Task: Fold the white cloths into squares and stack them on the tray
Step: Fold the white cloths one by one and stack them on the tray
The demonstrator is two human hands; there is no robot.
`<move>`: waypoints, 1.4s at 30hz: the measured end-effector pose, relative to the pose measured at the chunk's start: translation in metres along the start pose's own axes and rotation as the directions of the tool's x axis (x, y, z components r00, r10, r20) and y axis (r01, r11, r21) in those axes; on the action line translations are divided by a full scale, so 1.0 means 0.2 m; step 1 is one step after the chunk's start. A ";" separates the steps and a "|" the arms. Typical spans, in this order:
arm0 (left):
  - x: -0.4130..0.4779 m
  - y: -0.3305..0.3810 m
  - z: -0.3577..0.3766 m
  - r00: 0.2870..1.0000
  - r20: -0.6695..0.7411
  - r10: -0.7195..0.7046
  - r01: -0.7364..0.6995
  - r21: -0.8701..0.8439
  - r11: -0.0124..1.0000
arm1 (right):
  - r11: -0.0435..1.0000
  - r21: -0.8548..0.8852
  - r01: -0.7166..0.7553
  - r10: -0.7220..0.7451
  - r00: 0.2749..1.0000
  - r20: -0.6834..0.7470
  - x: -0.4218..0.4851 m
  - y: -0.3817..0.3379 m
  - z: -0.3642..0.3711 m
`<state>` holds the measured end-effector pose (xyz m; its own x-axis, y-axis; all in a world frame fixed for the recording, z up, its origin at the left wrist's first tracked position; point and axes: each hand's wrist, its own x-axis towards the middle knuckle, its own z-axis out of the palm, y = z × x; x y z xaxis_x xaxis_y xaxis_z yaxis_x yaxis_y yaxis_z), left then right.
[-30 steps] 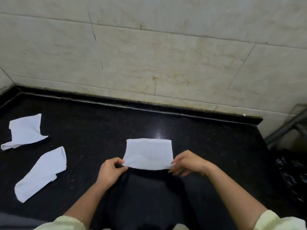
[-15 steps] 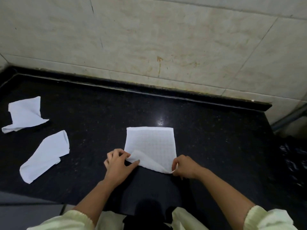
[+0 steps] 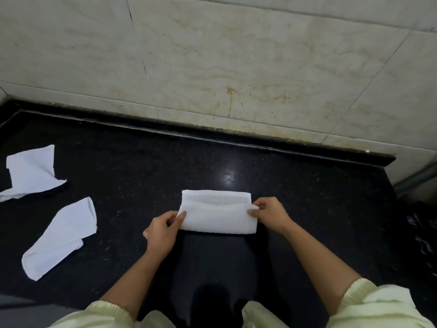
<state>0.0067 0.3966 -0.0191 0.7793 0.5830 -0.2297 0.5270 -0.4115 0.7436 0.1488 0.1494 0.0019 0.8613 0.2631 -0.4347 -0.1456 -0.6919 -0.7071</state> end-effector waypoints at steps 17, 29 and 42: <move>0.28 0.05 0.10 0.993 -0.078 -0.092 0.100 0.113 0.989 | 0.993 -0.085 -0.078 0.063 0.984 -0.165 0.28 -0.02 0.10; 0.26 0.02 0.12 0.991 -0.089 0.102 -0.070 0.307 0.949 | 0.974 -0.223 0.039 -0.106 0.949 -0.298 0.19 -0.01 0.16; 0.13 -0.06 0.14 0.984 0.078 0.157 -0.175 0.390 0.904 | 0.895 -0.439 0.080 -0.158 0.977 -0.144 -0.02 0.14 0.21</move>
<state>0.0300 0.3970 -0.0511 0.8766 0.4545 -0.1581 0.4719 -0.7477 0.4671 0.1207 0.1575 -0.0405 0.9345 0.2694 -0.2326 0.1522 -0.8932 -0.4231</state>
